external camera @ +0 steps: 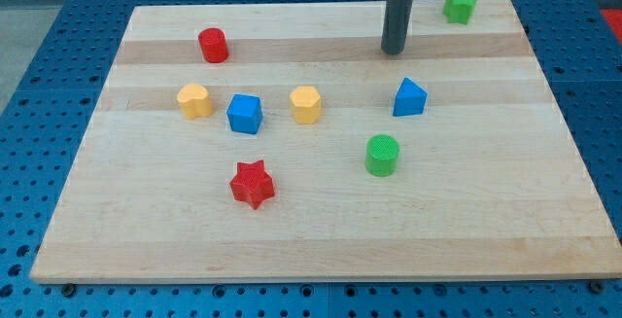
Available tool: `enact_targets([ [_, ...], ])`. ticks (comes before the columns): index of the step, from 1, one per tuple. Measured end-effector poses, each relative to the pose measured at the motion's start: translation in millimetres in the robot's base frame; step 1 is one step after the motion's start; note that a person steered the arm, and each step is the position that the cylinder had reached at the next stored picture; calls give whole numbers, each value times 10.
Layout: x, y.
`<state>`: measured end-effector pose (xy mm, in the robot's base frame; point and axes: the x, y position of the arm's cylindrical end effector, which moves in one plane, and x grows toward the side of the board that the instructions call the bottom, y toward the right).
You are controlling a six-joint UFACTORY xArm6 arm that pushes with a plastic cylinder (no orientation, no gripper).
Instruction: Move the arm to the bottom of the green circle
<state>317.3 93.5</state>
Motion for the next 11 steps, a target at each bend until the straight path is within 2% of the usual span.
enact_targets([
  [1, 279, 66],
  [4, 387, 812],
  [5, 588, 907],
  [7, 729, 978],
  [8, 994, 981],
  [9, 1585, 911],
  [10, 2172, 371],
  [11, 2427, -412],
])
